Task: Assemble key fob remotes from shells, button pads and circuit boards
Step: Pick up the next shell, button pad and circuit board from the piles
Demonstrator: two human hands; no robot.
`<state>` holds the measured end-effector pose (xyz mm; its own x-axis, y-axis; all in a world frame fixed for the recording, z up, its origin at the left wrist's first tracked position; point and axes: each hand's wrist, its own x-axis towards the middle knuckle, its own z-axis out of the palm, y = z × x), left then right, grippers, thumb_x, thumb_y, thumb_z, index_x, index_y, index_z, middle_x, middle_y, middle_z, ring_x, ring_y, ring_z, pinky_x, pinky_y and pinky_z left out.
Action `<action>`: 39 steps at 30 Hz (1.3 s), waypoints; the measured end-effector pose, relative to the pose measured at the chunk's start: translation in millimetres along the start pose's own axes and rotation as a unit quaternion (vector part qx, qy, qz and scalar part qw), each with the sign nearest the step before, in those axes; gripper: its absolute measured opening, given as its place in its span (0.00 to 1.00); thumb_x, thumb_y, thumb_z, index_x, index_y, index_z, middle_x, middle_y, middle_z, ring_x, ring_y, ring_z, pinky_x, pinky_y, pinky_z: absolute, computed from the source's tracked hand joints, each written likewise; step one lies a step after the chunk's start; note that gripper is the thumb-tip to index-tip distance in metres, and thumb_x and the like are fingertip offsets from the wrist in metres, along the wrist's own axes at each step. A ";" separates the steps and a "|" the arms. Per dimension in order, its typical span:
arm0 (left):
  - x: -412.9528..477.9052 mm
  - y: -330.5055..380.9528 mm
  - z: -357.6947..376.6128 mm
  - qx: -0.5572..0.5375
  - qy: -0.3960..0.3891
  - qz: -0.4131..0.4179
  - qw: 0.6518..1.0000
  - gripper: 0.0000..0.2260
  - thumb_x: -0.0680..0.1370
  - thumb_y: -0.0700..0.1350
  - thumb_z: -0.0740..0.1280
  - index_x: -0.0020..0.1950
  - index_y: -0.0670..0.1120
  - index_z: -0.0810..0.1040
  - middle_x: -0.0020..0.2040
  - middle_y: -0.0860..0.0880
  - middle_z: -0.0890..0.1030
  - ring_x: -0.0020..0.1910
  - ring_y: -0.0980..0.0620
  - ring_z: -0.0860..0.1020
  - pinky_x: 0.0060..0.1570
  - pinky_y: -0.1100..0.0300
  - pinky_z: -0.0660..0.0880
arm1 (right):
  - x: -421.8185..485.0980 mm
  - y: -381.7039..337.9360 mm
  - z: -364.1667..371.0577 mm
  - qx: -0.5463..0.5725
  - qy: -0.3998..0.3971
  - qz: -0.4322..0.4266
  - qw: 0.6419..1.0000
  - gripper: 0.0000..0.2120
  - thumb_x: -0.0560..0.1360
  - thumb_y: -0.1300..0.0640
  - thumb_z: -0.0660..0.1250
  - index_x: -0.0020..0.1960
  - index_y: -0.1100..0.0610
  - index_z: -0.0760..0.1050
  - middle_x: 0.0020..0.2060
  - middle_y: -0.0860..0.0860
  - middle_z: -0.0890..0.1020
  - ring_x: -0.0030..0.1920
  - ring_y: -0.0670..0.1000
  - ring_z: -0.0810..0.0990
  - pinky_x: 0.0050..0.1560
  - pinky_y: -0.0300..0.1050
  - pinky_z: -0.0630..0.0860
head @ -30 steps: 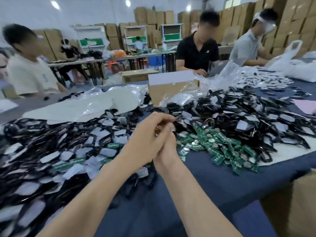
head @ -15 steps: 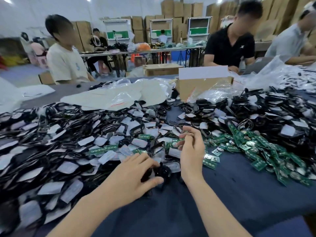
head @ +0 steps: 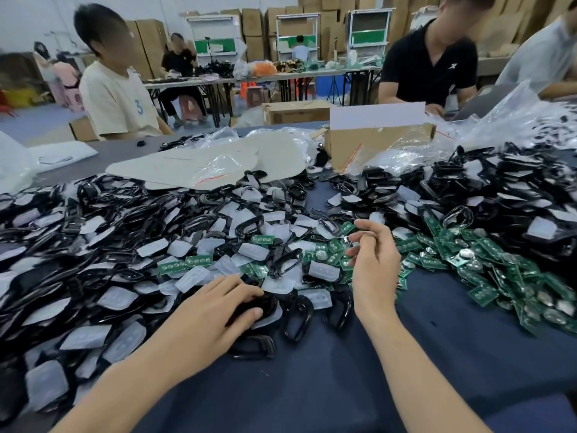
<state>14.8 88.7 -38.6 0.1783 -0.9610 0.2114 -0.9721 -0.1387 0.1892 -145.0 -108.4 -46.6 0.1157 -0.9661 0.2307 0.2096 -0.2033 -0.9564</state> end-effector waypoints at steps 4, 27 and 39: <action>3.7 2.8 -2.5 0.020 -0.037 -0.024 0.999 0.26 0.77 0.70 0.50 0.70 0.60 0.70 0.56 0.64 0.69 0.60 0.63 0.68 0.57 0.66 0.68 | -0.3 1.9 0.1 -0.009 -0.006 -0.001 1.000 0.16 0.82 0.63 0.55 0.50 0.47 0.78 0.39 0.44 0.80 0.36 0.44 0.77 0.39 0.42 0.74; 3.9 -17.2 -9.1 -0.142 -0.013 -0.124 0.982 0.08 0.81 0.48 0.67 0.57 0.59 0.78 0.52 0.63 0.77 0.54 0.68 0.73 0.51 0.73 0.68 | -2.8 4.4 -0.5 -0.008 -0.042 0.011 0.999 0.17 0.79 0.62 0.56 0.47 0.45 0.78 0.36 0.41 0.80 0.31 0.43 0.76 0.33 0.38 0.70; 18.8 18.4 -12.1 -0.283 -0.062 -0.106 0.951 0.06 0.79 0.48 0.70 0.54 0.59 0.80 0.48 0.57 0.83 0.46 0.61 0.81 0.49 0.67 0.76 | -14.3 -0.8 12.5 -0.040 -0.096 -0.018 0.994 0.17 0.80 0.60 0.56 0.47 0.41 0.78 0.38 0.39 0.80 0.33 0.43 0.76 0.35 0.41 0.72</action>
<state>2.2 71.1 -19.5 0.3078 -0.9514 0.0036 -0.6730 -0.2150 0.7077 -134.6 -92.5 -46.9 0.2943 -0.9112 0.2882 0.1401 -0.2572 -0.9561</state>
